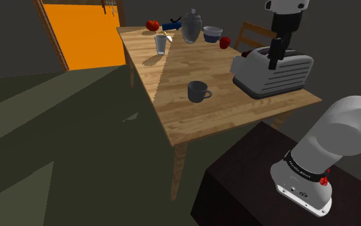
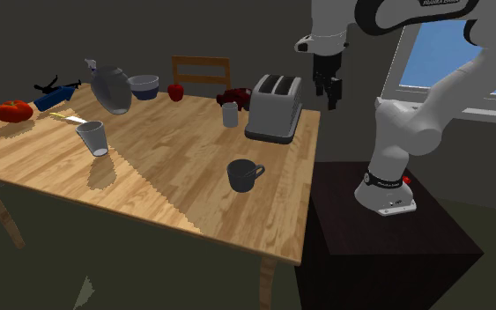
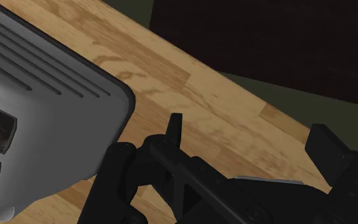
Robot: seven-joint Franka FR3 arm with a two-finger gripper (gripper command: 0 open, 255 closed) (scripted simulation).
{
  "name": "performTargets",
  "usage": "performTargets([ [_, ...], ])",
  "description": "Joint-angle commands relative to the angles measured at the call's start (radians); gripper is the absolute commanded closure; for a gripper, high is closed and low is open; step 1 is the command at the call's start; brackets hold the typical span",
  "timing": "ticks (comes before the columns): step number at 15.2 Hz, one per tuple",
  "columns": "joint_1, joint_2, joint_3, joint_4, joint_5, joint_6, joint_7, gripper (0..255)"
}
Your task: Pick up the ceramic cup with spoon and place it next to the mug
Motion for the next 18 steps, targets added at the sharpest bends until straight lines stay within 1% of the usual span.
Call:
performTargets([
  [1,0.0,0.0,0.0,0.0,0.0,0.0,0.0,0],
  [5,0.009,0.107,0.013,-0.017,0.03,0.132,0.037,0],
  [9,0.019,0.23,0.026,-0.011,0.056,0.26,0.068,0],
  [13,0.027,0.364,0.039,0.016,0.078,0.377,0.096,0],
  [18,0.037,0.542,0.055,0.081,0.099,0.506,0.125,0],
])
